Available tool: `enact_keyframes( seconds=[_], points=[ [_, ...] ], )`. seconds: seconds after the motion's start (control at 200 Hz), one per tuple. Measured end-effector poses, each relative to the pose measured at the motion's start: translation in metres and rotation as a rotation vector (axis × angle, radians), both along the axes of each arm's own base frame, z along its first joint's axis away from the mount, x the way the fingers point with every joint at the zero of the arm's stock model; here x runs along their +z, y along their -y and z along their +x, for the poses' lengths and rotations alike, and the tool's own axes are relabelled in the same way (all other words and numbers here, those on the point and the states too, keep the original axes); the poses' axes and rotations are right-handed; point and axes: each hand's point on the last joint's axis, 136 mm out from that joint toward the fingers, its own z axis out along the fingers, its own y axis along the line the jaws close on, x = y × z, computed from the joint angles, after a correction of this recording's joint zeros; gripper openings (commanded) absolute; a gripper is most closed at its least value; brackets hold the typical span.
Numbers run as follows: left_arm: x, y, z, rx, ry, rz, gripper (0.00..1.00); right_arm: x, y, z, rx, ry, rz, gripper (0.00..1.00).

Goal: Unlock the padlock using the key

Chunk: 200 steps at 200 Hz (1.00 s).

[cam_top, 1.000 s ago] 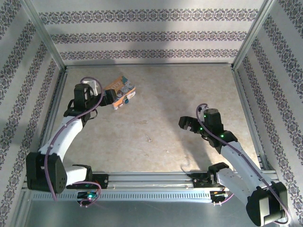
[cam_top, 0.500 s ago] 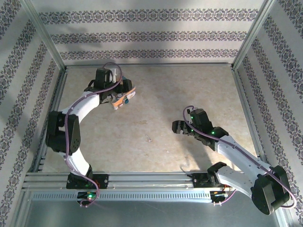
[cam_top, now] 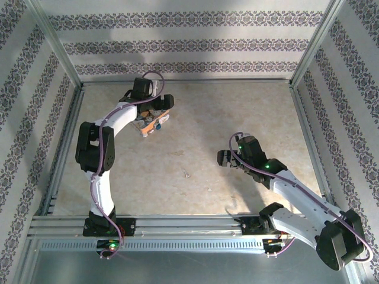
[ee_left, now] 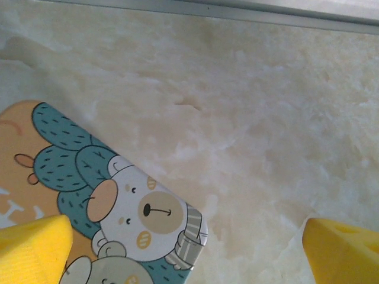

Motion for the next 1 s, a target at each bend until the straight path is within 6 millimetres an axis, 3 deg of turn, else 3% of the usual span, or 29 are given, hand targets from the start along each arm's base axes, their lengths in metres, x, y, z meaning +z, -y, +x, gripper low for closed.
enact_keyframes(
  seconds=[0.29,0.595,0.77,0.999],
  points=[
    [-0.021,0.018,0.004,-0.044,-0.042,0.077,0.99,0.006,0.006,0.0,-0.017,0.027,-0.012,0.98],
    [-0.023,0.025,-0.002,-0.063,-0.03,0.084,0.99,0.015,0.011,0.001,-0.027,0.067,-0.03,0.98],
    [-0.023,0.031,-0.024,-0.074,-0.03,0.07,0.99,0.015,0.014,0.001,-0.034,0.068,-0.039,0.98],
    [-0.023,0.059,-0.062,-0.124,-0.041,0.052,0.99,0.014,0.014,0.001,-0.034,0.068,-0.045,0.98]
  ],
)
